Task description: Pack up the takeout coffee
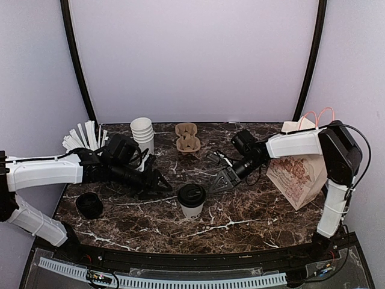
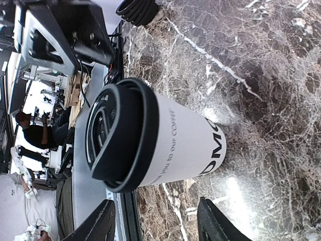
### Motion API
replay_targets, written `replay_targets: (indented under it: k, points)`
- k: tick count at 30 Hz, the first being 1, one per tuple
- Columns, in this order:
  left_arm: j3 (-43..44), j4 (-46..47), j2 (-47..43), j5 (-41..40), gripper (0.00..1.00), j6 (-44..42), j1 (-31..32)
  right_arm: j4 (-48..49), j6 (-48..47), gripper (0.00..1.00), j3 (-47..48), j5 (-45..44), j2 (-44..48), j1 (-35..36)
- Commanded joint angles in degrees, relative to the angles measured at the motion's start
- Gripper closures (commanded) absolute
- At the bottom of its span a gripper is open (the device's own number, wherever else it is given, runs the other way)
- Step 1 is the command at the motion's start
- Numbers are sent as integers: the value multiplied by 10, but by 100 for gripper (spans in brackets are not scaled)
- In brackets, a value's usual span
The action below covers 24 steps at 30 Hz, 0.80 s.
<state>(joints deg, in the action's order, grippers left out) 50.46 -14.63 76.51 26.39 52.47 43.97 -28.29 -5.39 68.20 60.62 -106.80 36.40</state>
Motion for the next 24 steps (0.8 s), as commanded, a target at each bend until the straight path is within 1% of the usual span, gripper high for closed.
replay_targets:
  k: [1,5,8,10,14,17,24]
  points:
    - [-66,80,-30,22,48,133,0,28,29,45,26,12,-21,-2]
    - [-86,126,-23,44,49,149,3,31,37,45,35,29,-30,0]
    - [-98,174,-8,60,50,157,6,34,39,45,34,29,-27,0]
    - [-97,190,0,68,50,158,11,36,41,45,32,26,-26,0]
    - [-86,194,17,80,51,150,16,44,48,45,33,25,-28,1]
    - [-82,187,31,88,54,150,19,43,51,45,40,25,-34,3]
    - [-82,183,36,93,56,146,22,37,50,45,50,27,-51,11]
